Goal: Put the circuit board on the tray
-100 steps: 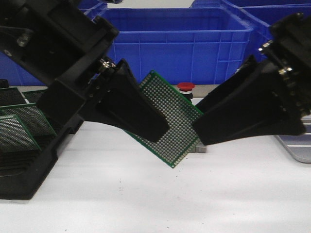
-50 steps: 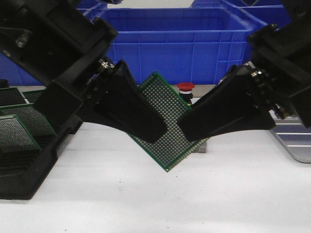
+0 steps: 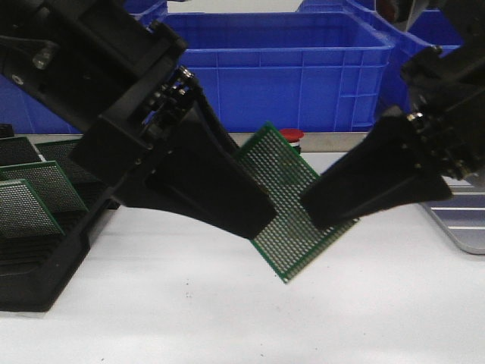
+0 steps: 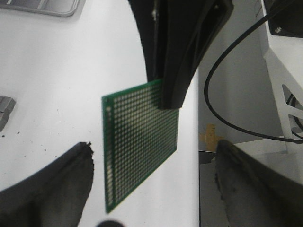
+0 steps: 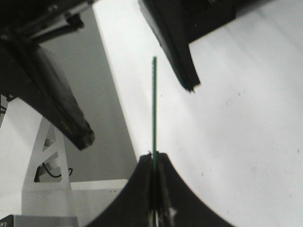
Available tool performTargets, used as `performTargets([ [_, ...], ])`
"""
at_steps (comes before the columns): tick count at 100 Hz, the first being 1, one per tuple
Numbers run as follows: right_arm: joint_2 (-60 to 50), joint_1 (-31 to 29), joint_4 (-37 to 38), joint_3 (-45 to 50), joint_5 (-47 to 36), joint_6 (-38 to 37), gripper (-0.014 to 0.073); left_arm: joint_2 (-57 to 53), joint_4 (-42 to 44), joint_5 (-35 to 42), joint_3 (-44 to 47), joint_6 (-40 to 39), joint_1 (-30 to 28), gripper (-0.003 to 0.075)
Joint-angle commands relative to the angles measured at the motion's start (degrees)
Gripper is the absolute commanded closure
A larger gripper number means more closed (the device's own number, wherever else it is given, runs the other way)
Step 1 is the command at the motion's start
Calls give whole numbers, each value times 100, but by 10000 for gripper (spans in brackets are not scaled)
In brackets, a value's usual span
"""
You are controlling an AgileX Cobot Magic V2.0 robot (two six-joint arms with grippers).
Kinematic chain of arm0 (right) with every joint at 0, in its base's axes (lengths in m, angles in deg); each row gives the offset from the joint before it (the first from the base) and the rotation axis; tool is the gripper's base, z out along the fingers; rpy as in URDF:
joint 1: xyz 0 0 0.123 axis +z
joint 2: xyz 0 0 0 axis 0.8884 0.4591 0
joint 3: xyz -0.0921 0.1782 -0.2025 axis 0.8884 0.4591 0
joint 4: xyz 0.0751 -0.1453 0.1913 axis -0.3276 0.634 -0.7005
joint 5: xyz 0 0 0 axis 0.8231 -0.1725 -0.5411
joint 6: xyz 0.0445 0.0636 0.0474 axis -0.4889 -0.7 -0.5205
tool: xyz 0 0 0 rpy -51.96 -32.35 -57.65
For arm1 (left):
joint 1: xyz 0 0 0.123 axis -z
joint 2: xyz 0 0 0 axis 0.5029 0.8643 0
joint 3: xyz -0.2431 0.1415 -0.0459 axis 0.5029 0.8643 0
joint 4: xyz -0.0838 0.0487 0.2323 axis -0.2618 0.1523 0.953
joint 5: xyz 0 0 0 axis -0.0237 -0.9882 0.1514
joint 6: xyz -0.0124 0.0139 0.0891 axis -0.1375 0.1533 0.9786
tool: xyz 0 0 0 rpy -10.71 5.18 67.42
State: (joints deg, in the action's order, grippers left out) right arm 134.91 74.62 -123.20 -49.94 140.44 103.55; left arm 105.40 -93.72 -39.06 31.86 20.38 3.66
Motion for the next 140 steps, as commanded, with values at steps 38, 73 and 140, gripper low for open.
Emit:
performTargets([
  [38, -122, -2297, 647, -144, -198, -1993, 659, -172, -433, 15, -162, -14, 60, 214],
  [73, -27, -2970, -229, -156, -3221, -1994, 659, -172, -444, 15, -162, -14, 60, 214],
  [140, 468, -2970, -261, -676, -3556, -1571, -36, -256, -119, 15, -162, -14, 60, 215],
])
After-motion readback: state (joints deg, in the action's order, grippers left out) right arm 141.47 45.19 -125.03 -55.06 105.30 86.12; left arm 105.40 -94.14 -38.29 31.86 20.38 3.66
